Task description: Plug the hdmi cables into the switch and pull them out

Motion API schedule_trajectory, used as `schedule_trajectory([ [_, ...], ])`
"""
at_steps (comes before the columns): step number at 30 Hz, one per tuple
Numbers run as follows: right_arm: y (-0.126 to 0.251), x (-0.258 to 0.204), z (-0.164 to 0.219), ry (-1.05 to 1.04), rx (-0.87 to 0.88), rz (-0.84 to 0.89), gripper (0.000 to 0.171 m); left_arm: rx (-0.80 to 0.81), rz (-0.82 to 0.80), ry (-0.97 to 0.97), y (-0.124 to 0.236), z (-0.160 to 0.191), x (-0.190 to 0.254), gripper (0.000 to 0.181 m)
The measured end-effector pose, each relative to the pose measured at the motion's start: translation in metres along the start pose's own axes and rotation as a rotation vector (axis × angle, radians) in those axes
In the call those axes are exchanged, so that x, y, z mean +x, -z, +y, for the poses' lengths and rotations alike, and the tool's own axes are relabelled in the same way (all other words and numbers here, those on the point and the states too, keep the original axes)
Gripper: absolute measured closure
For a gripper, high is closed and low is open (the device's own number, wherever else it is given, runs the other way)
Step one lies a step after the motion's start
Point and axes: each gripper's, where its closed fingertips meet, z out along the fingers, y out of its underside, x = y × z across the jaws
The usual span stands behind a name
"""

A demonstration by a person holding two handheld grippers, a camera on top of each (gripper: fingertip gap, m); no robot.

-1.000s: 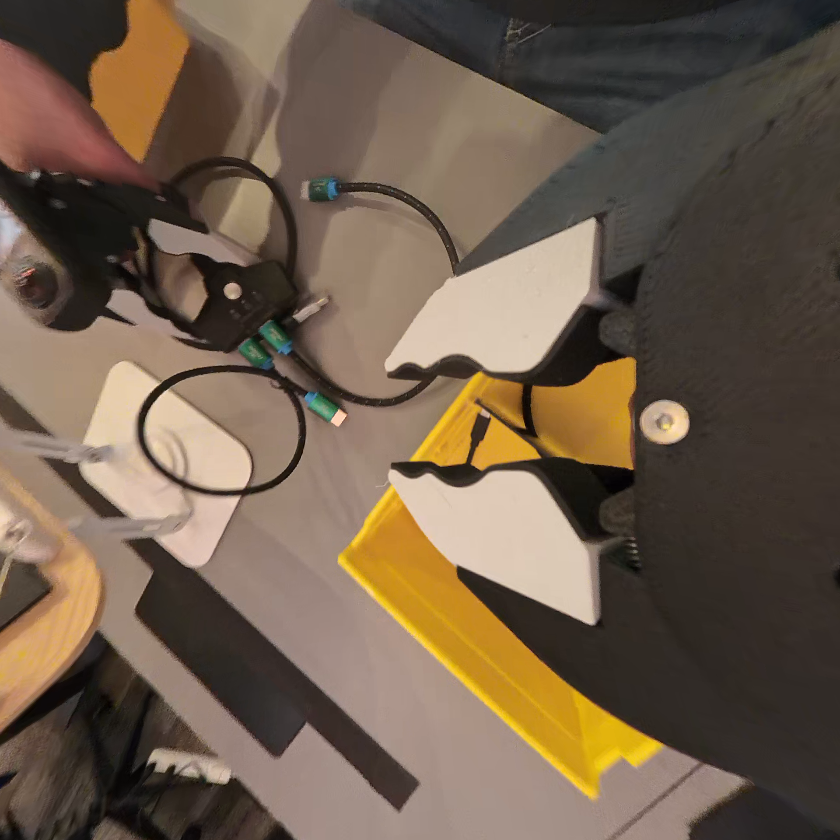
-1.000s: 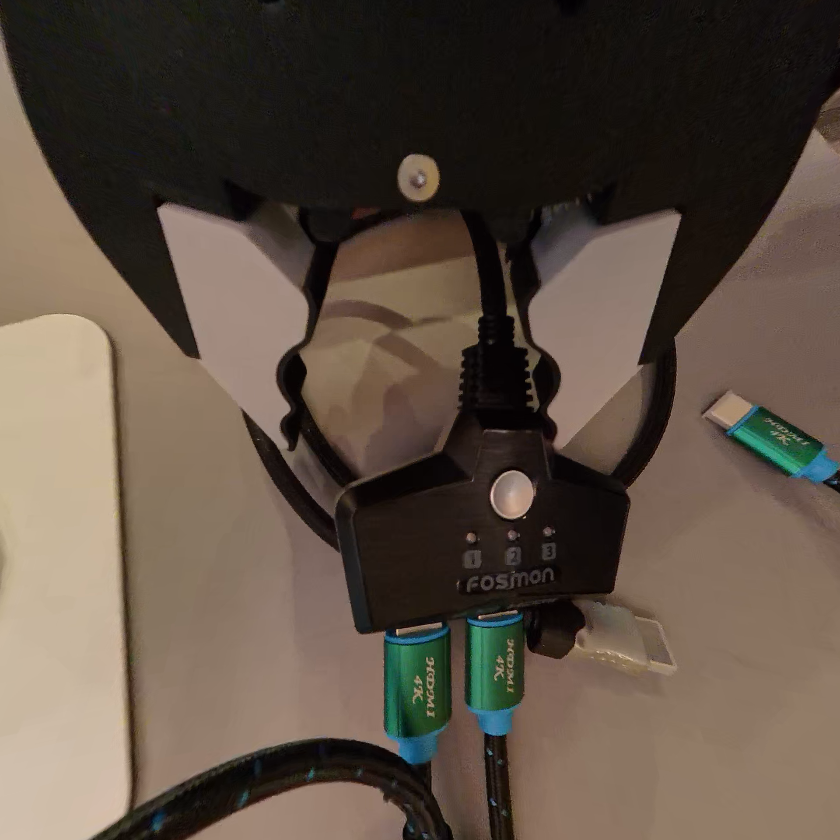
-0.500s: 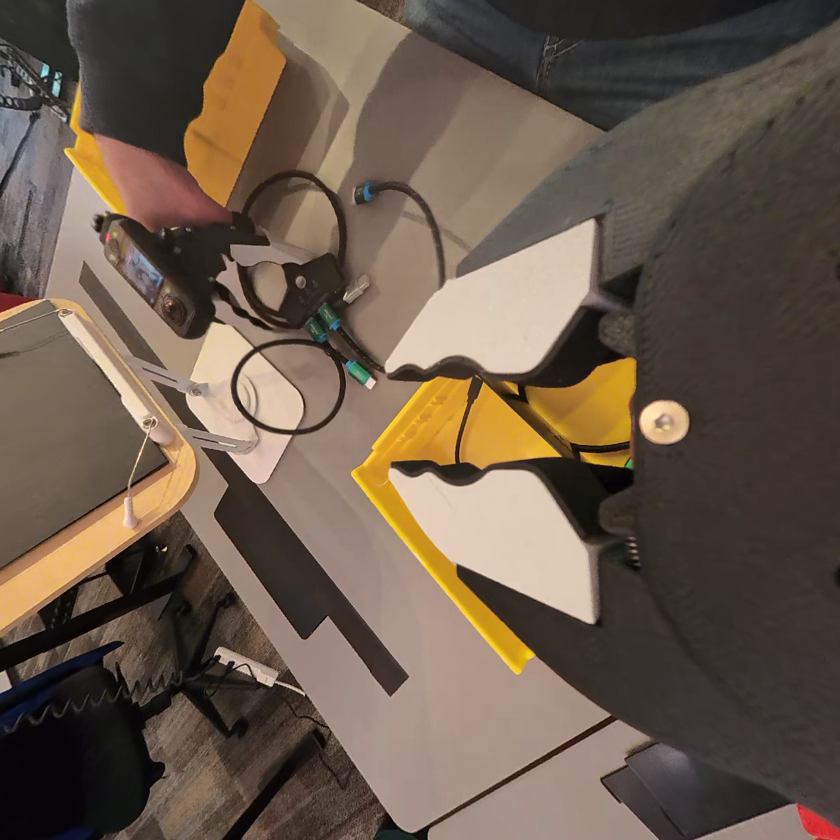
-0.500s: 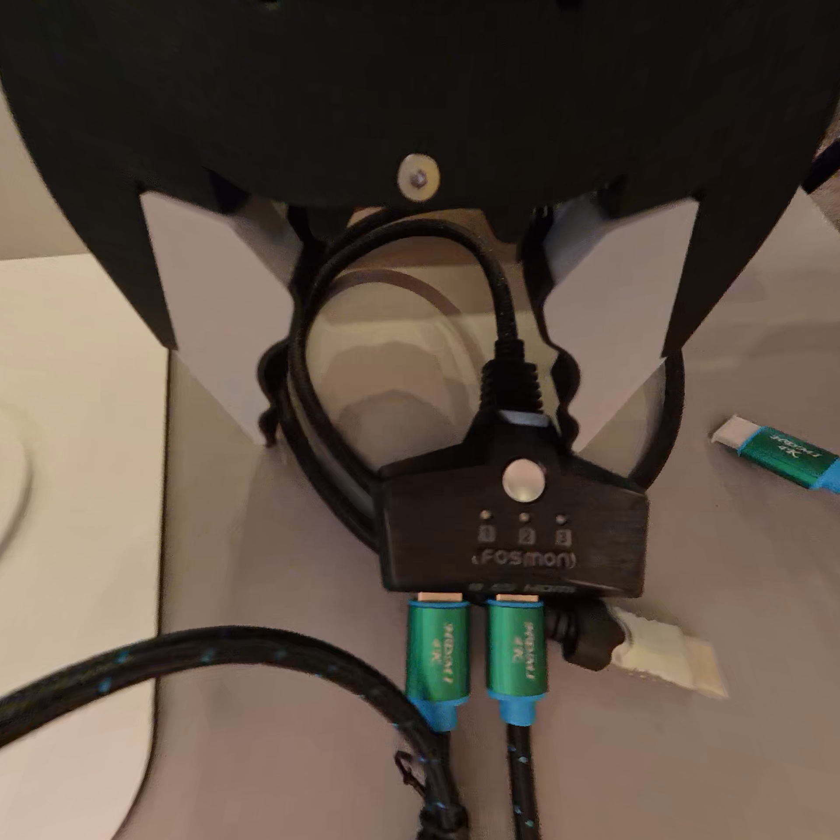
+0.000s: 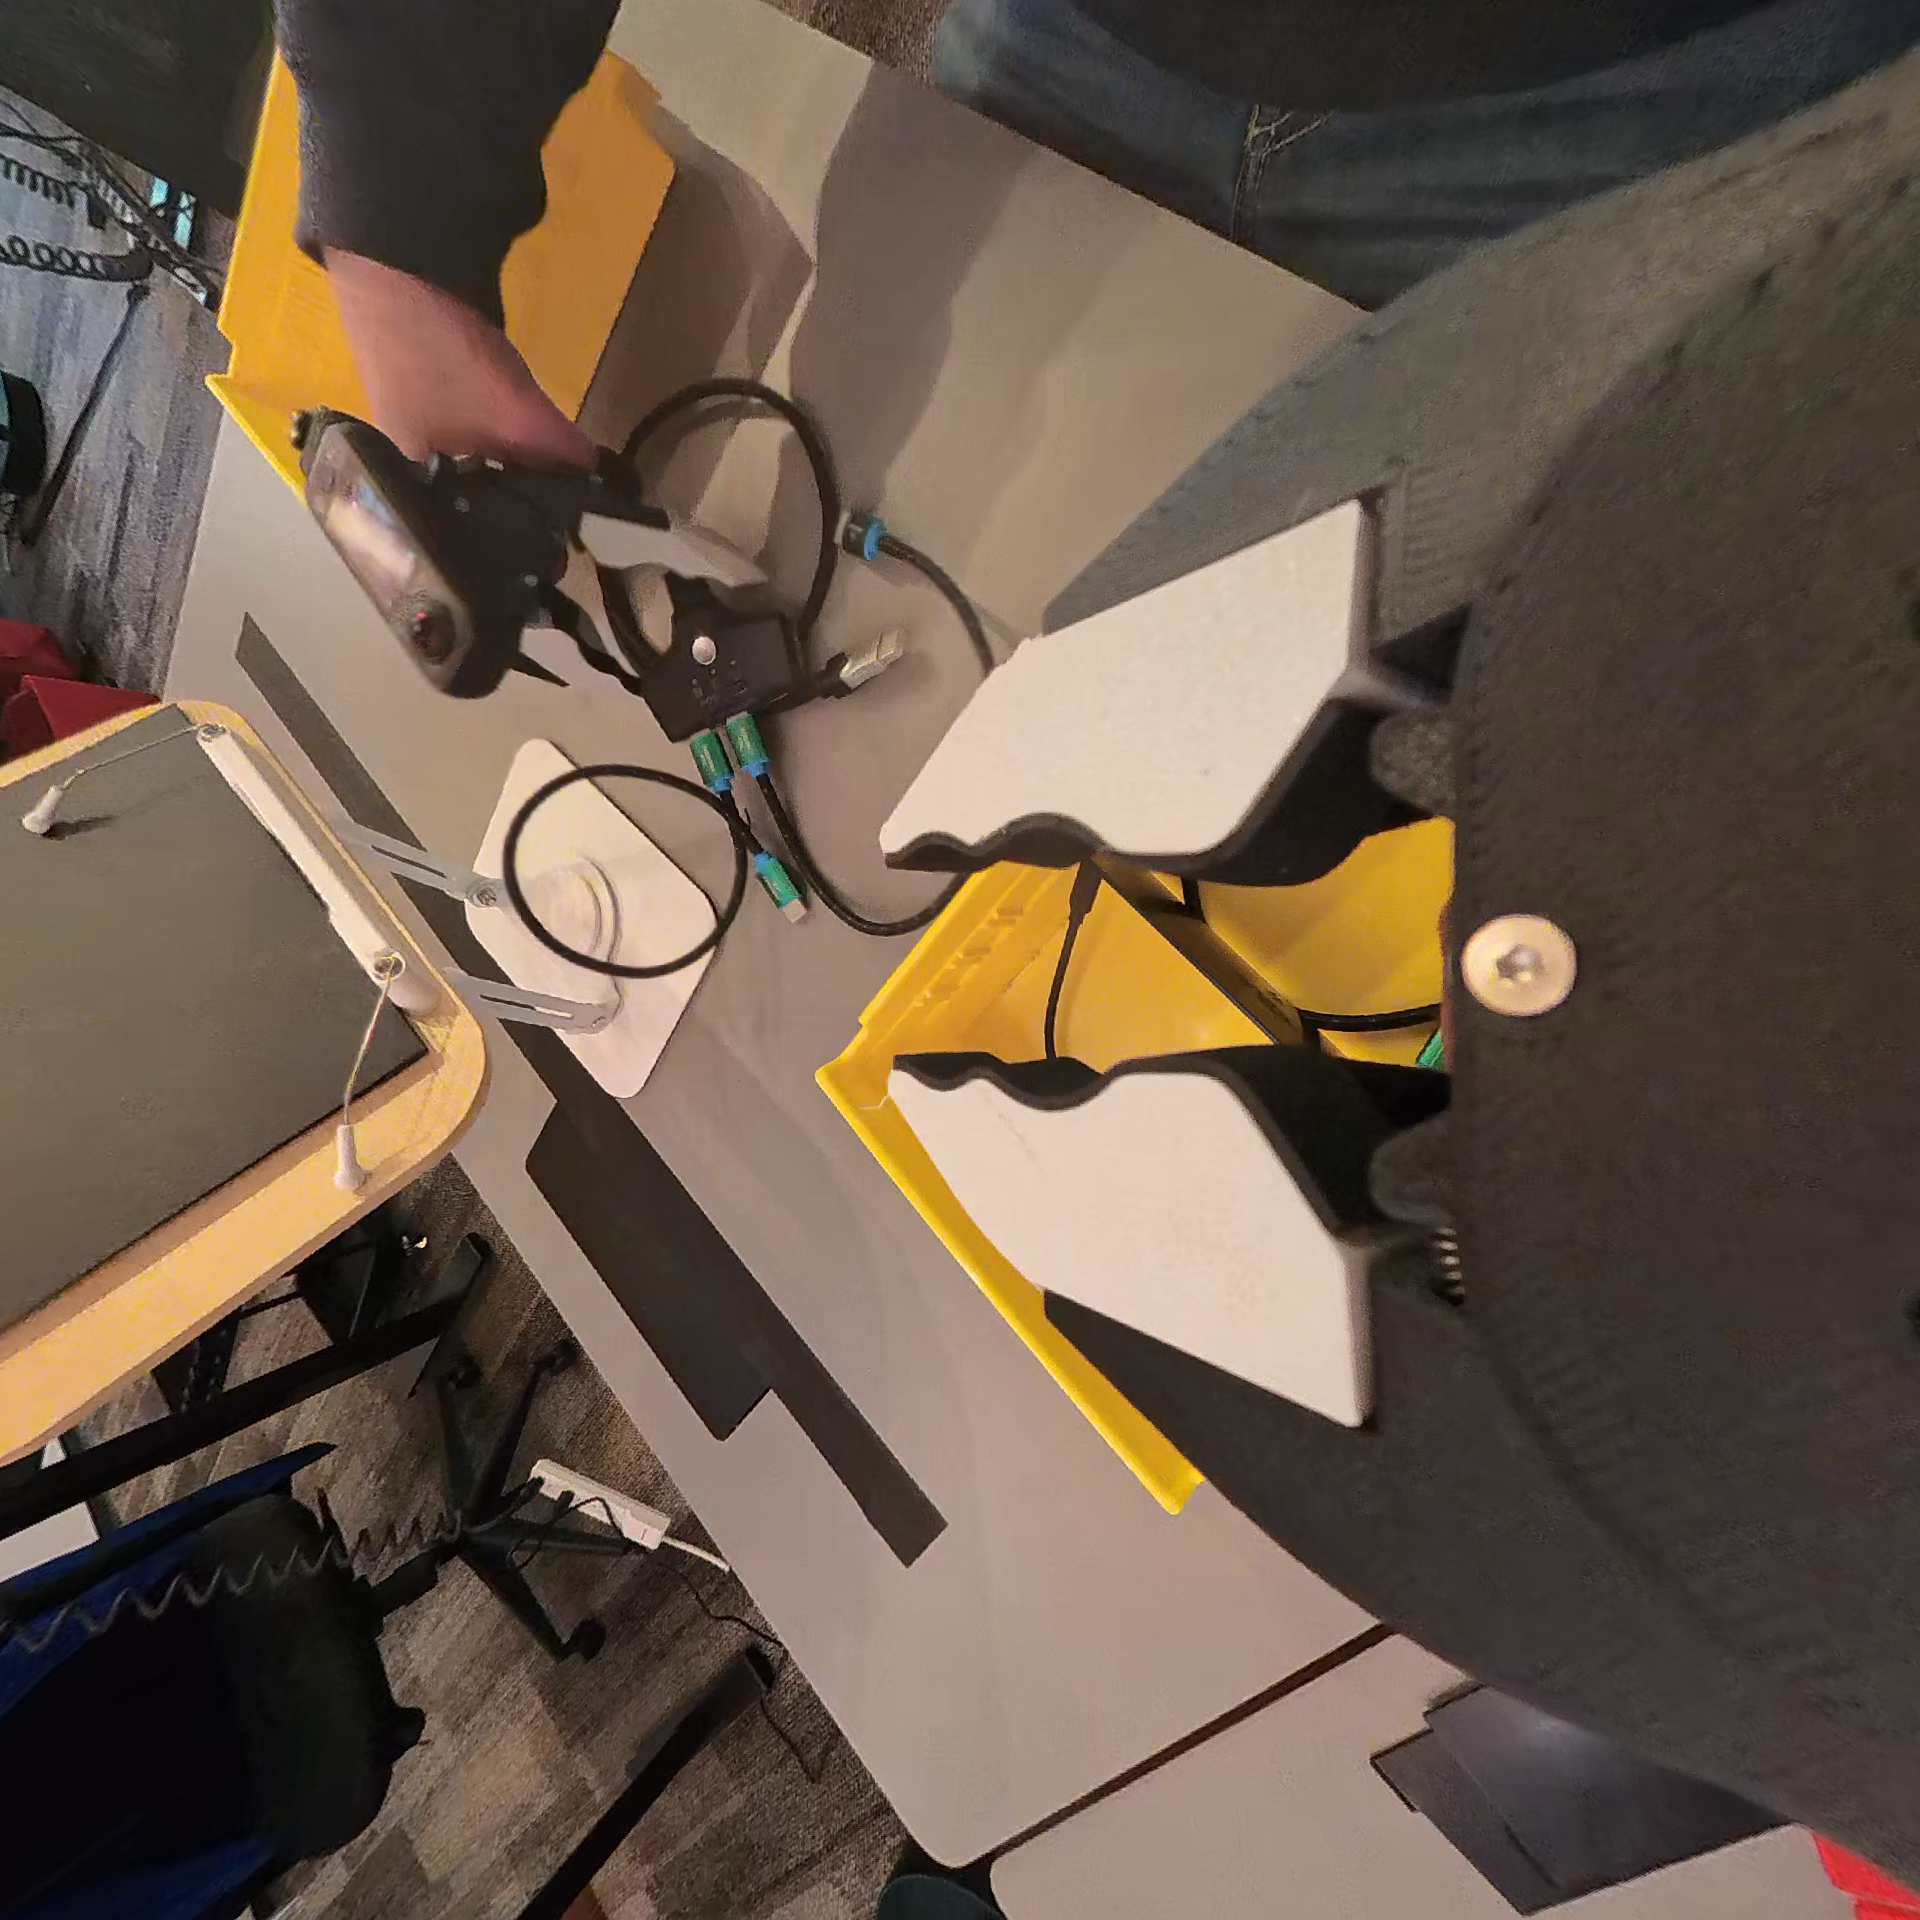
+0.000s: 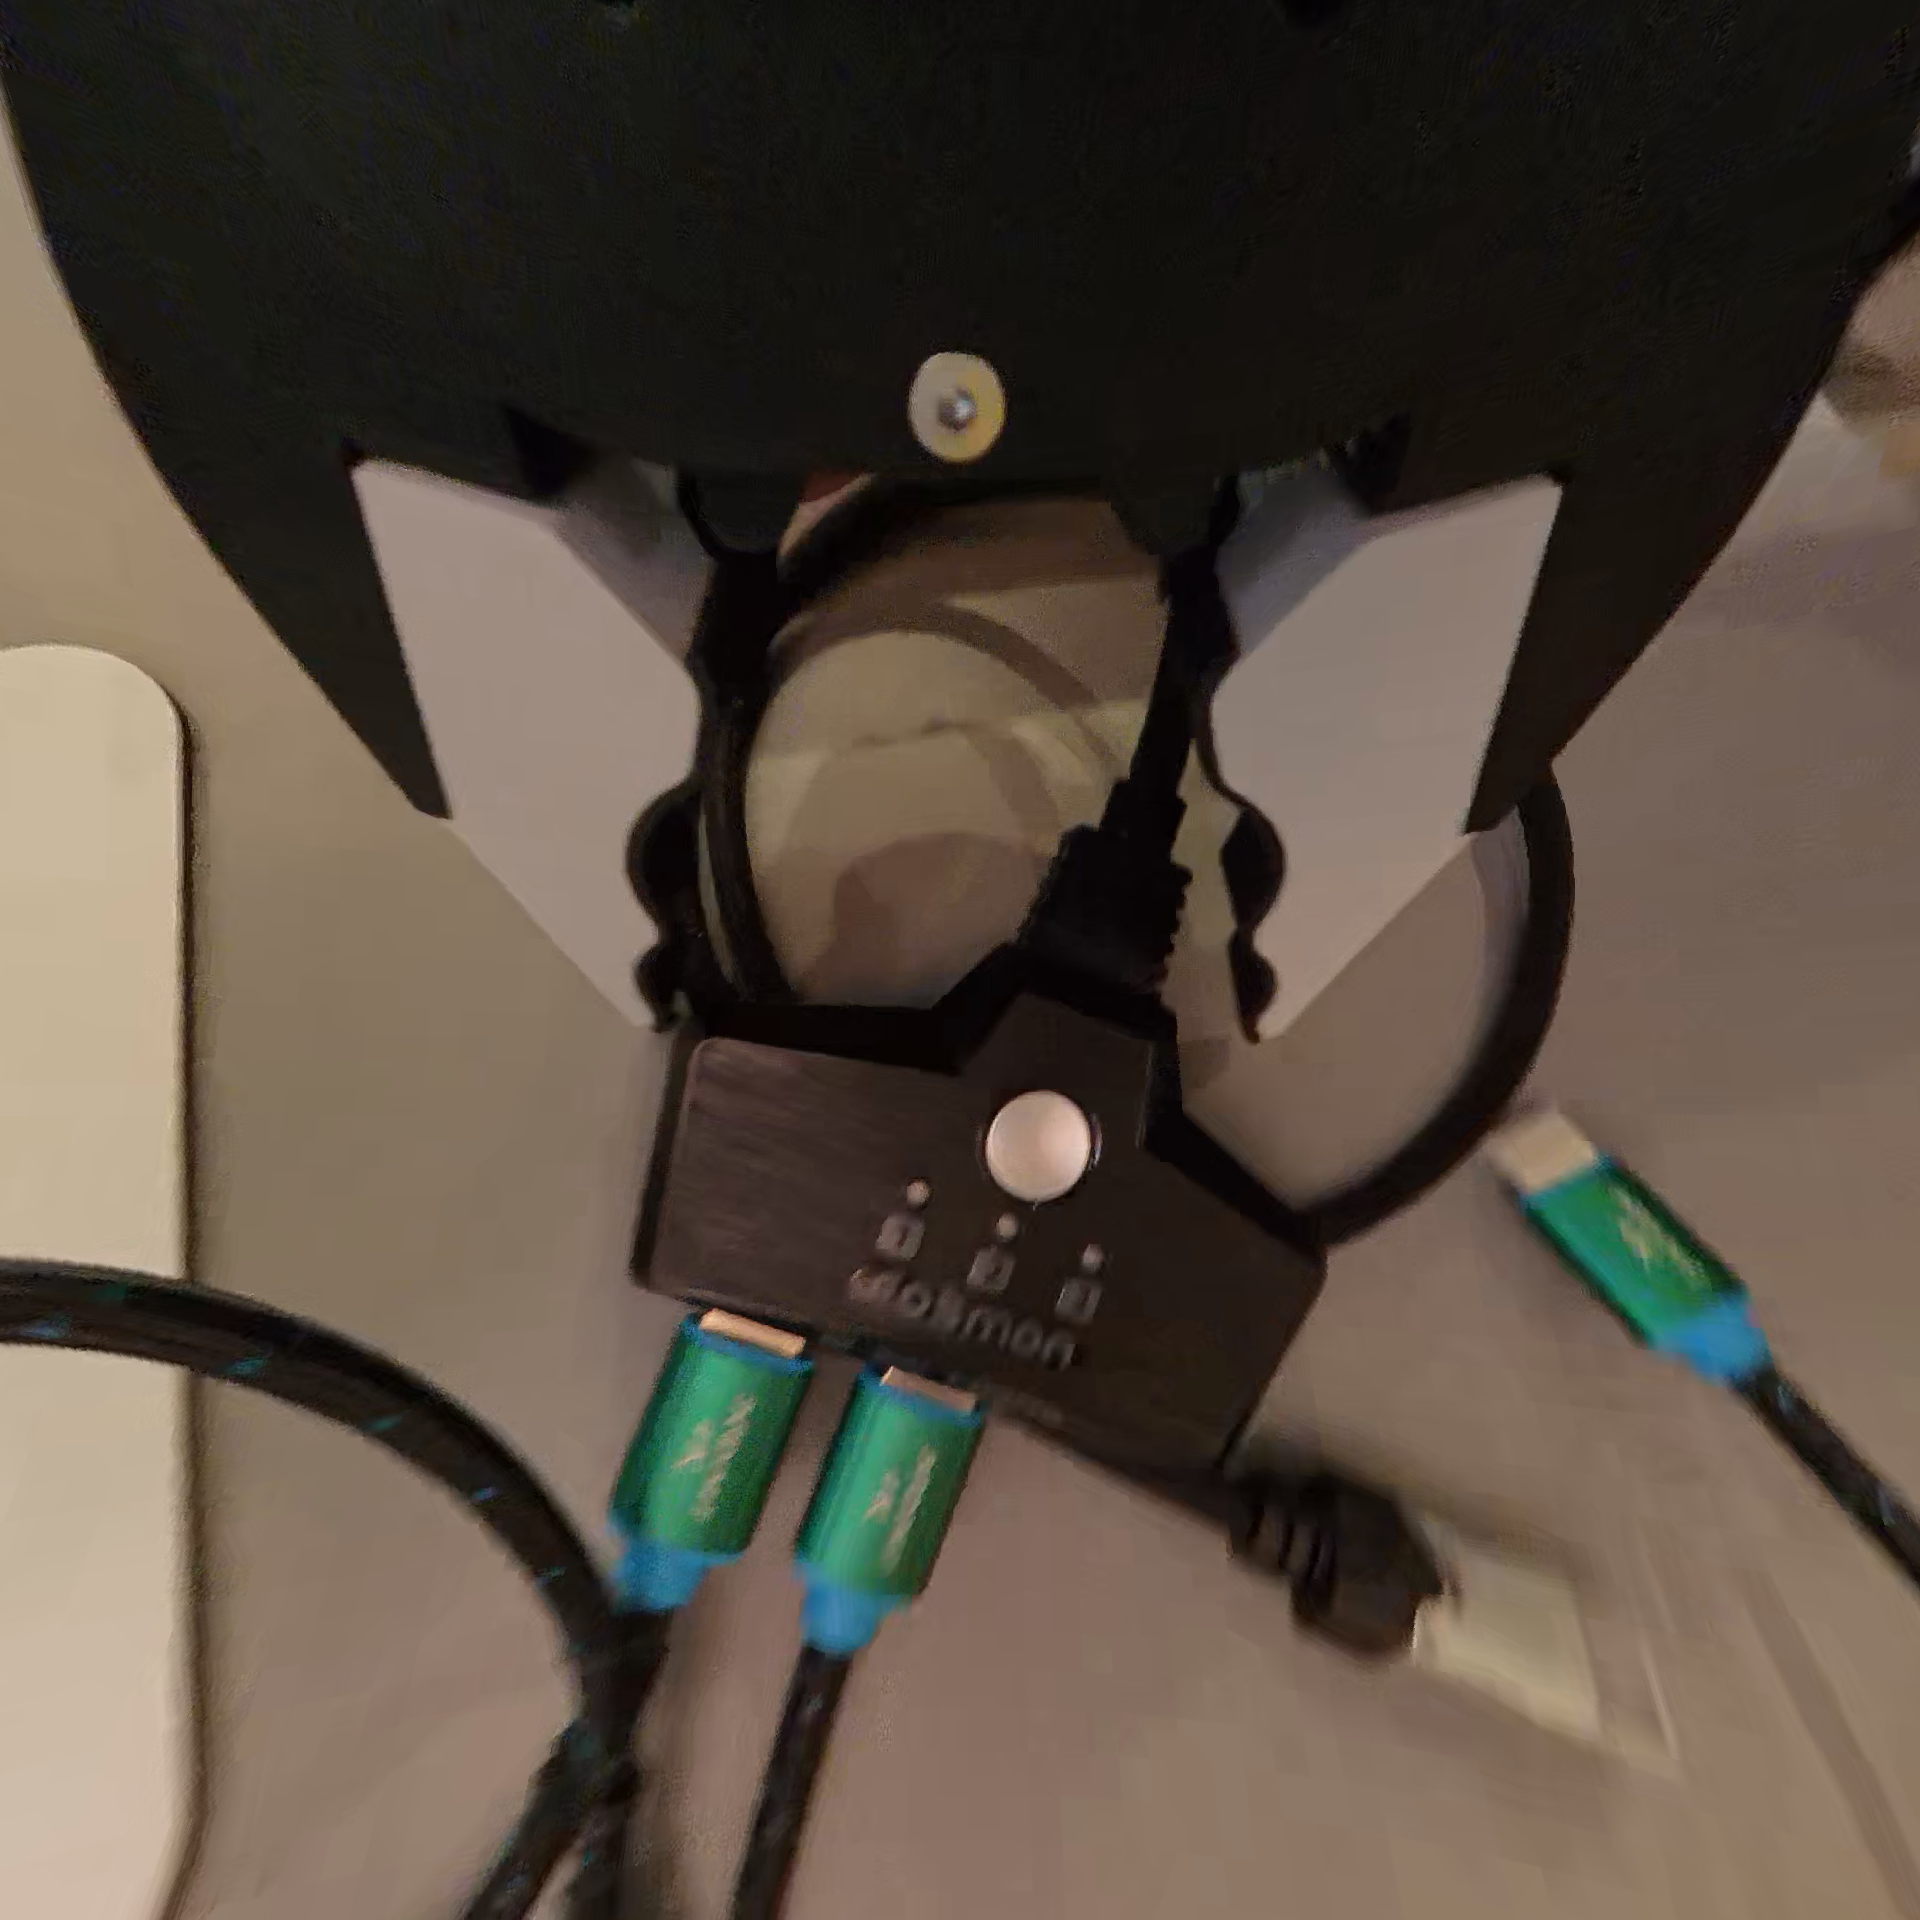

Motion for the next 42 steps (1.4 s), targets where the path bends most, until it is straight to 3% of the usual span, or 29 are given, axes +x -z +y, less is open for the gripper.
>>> schedule_trajectory([
  [2, -0.002, -0.002, 0.016, 0.048, -0.097, 0.025, 0.049, -0.004, -0.002, -0.003, 0.0, 0.0, 0.001, 0.148],
  [5, 0.0, 0.003, 0.017, 0.049, -0.089, 0.043, 0.057, -0.003, 0.003, -0.003, 0.0, 0.0, 0.002, 0.148],
  [6, 0.002, 0.007, 0.016, 0.024, -0.079, 0.048, 0.072, -0.003, 0.004, -0.005, 0.0, 0.0, 0.002, 0.148],
  [7, 0.005, 0.013, 0.016, -0.006, -0.067, 0.052, 0.095, -0.003, 0.007, -0.007, 0.0, -0.001, 0.003, 0.148],
  [8, 0.008, 0.017, 0.016, -0.022, -0.05, 0.055, 0.129, -0.003, 0.007, -0.008, 0.0, -0.001, 0.004, 0.148],
  [9, 0.008, 0.019, 0.016, -0.03, -0.034, 0.059, 0.149, -0.002, 0.007, -0.009, 0.0, -0.001, 0.004, 0.148],
  [10, 0.008, 0.019, 0.014, -0.032, -0.009, 0.068, 0.152, -0.002, 0.008, -0.011, 0.0, -0.001, 0.004, 0.148],
  [16, 0.012, 0.013, 0.012, -0.098, 0.081, 0.111, 0.154, 0.01, 0.008, -0.012, 0.003, -0.003, 0.003, 0.148],
  [20, 0.034, 0.008, 0.004, -0.14, 0.18, 0.121, 0.155, 0.026, 0.001, -0.019, 0.007, -0.007, 0.003, 0.149],
  [34, 0.143, -0.036, -0.005, -0.047, 0.341, 0.259, 0.156, 0.056, -0.02, -0.021, 0.015, -0.013, -0.001, 0.149],
  [42, 0.253, -0.023, 0.017, -0.132, 0.53, 0.449, 0.157, 0.053, -0.027, -0.028, 0.017, -0.013, 0.001, 0.15],
])
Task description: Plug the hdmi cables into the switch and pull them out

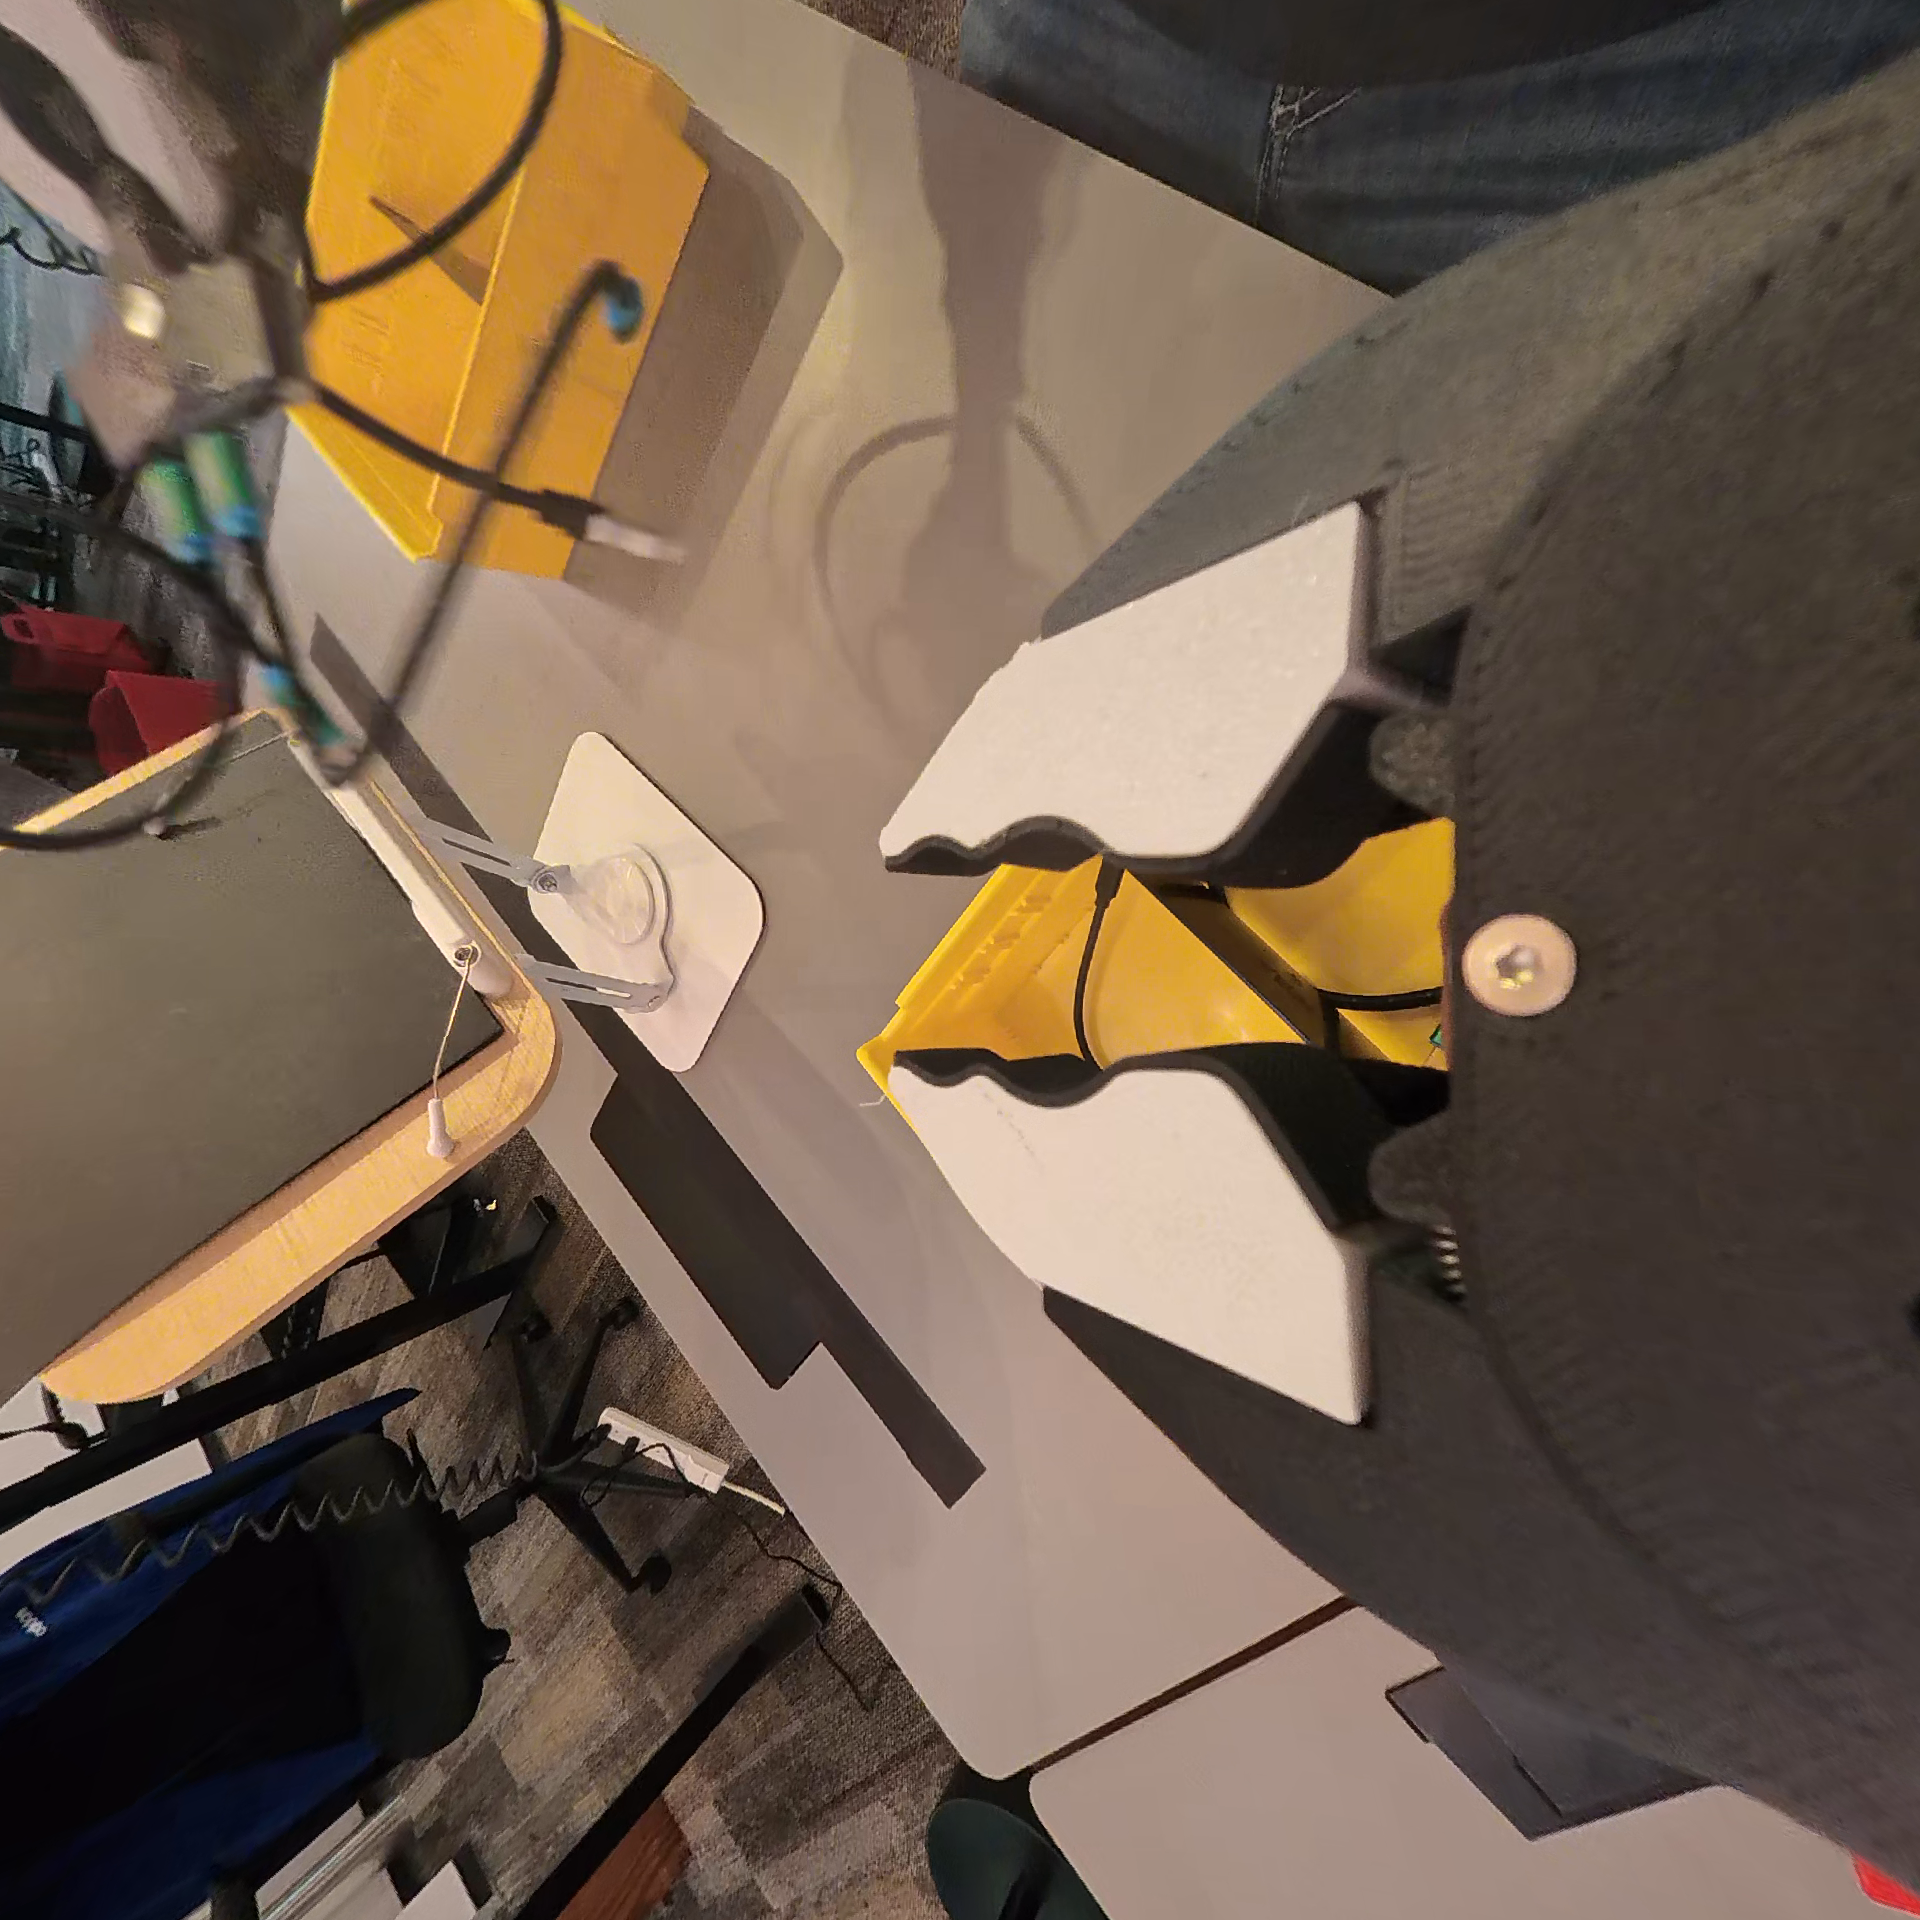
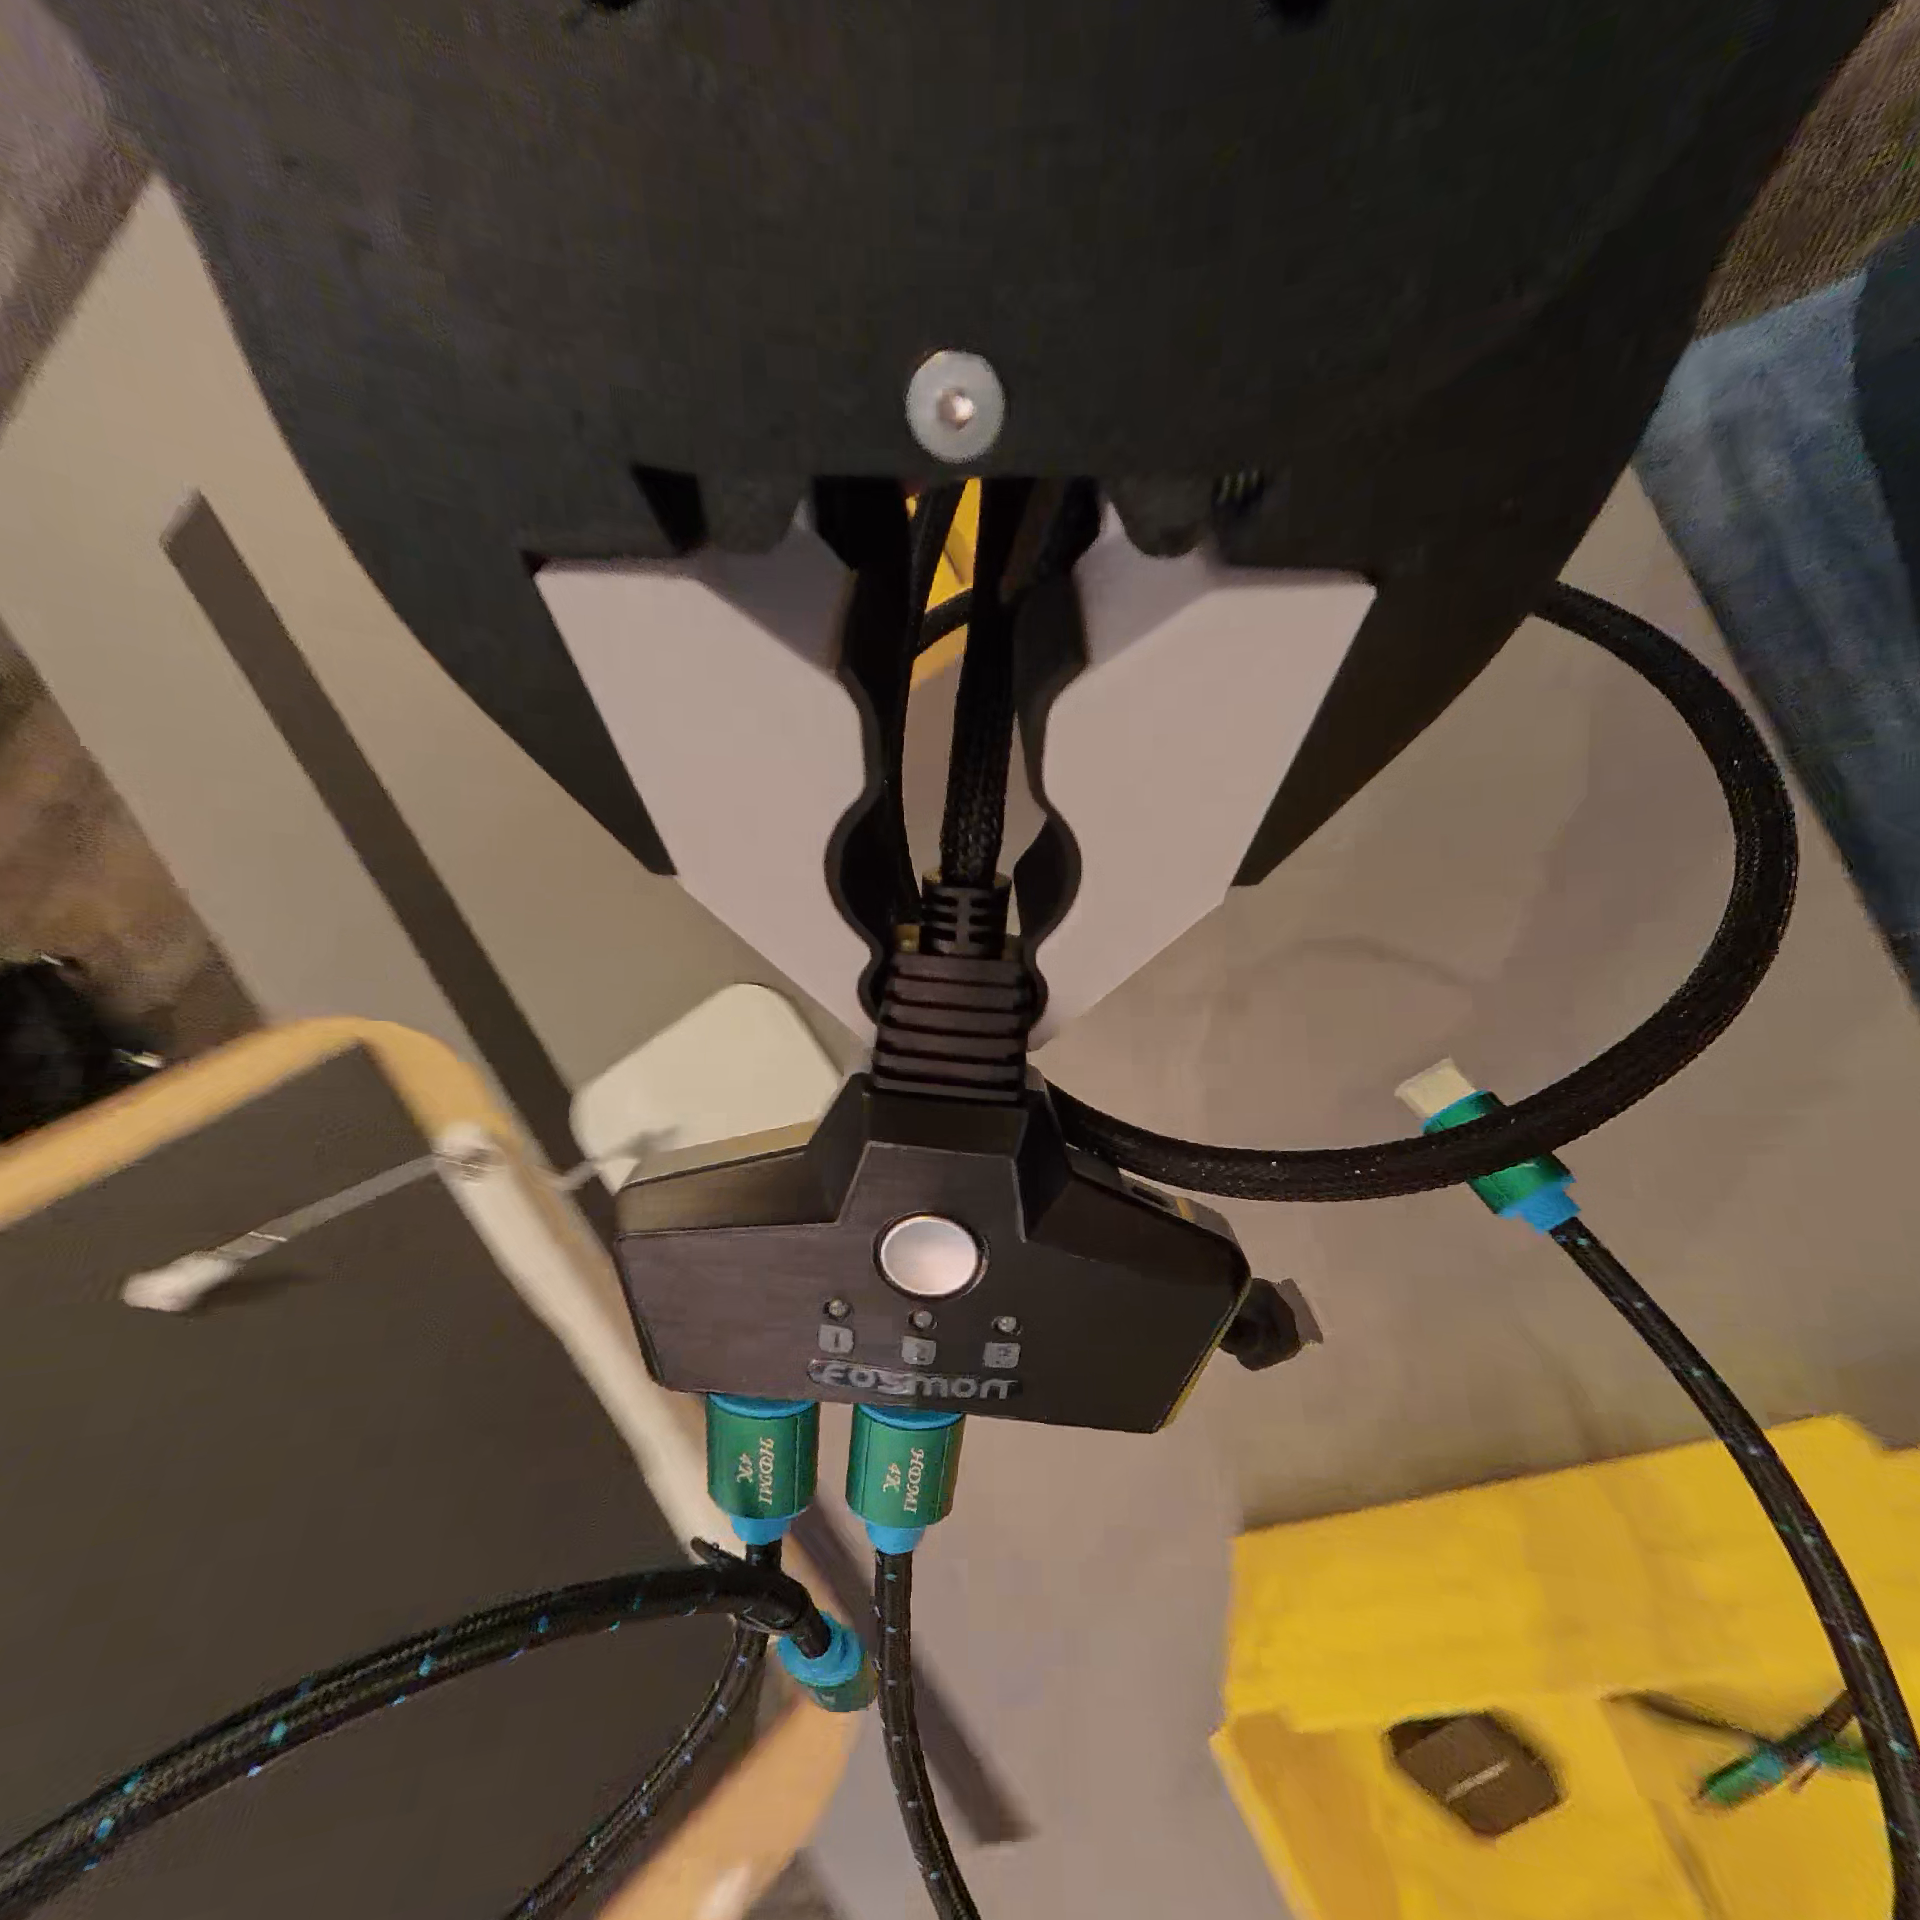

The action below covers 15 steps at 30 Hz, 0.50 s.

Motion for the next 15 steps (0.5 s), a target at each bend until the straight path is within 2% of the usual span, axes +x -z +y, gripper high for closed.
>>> schedule_trajectory([
  [4, 0.057, 0.07, 0.002, -0.132, 0.112, 0.213, 0.156, -0.004, 0.0, -0.001, -0.002, 0.001, 0.001, 0.15],
  [8, 0.101, 0.134, 0.033, -0.248, 0.194, 0.426, 0.155, -0.013, 0.004, -0.003, -0.005, 0.002, 0.003, 0.15],
  [11, 0.111, 0.163, 0.074, -0.317, 0.218, 0.549, 0.155, -0.017, 0.005, -0.004, -0.007, 0.003, 0.004, 0.15],
  [15, 0.094, 0.182, 0.133, -0.447, 0.277, 0.641, 0.155, -0.028, 0.009, -0.003, -0.012, 0.006, 0.006, 0.15],
])
